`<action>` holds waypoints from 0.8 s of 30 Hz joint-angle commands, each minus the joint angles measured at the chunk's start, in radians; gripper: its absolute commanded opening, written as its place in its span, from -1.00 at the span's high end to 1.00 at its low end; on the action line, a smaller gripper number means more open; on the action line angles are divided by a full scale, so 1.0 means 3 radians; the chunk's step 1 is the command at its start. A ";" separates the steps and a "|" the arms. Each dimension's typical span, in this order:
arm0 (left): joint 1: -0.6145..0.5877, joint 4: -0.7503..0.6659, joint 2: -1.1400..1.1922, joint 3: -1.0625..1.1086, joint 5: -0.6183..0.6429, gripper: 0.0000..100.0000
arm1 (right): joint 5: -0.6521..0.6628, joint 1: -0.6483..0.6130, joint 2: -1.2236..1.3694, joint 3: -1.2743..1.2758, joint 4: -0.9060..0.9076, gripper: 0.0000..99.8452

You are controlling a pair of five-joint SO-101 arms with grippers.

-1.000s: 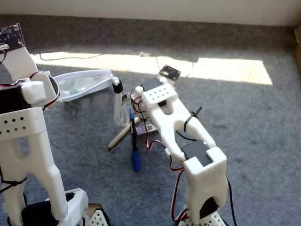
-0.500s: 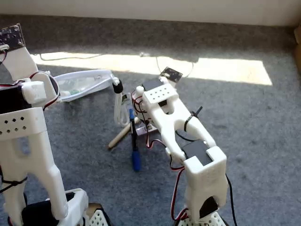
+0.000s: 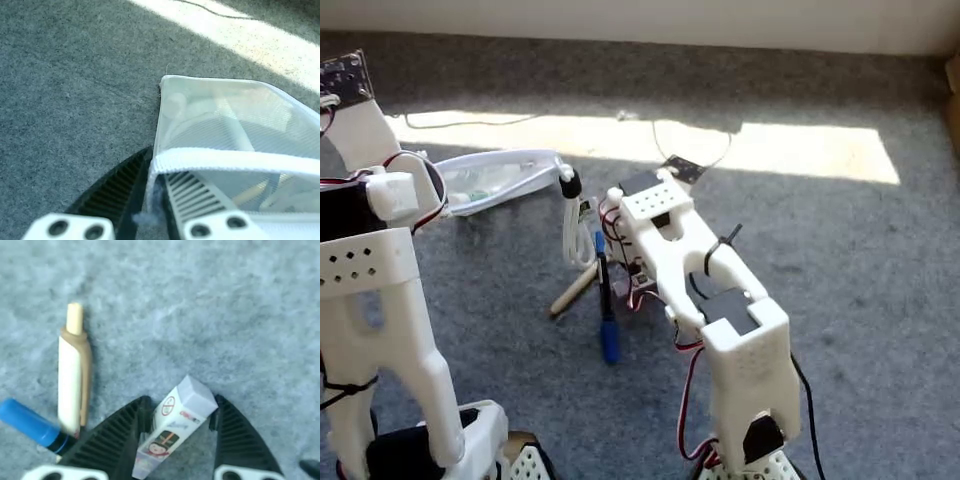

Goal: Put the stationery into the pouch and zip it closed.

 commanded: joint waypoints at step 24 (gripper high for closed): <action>-0.0038 -0.0051 0.0013 0.0013 -0.0020 0.99 | -0.0015 0.0309 -0.0018 -0.0146 0.0176 0.89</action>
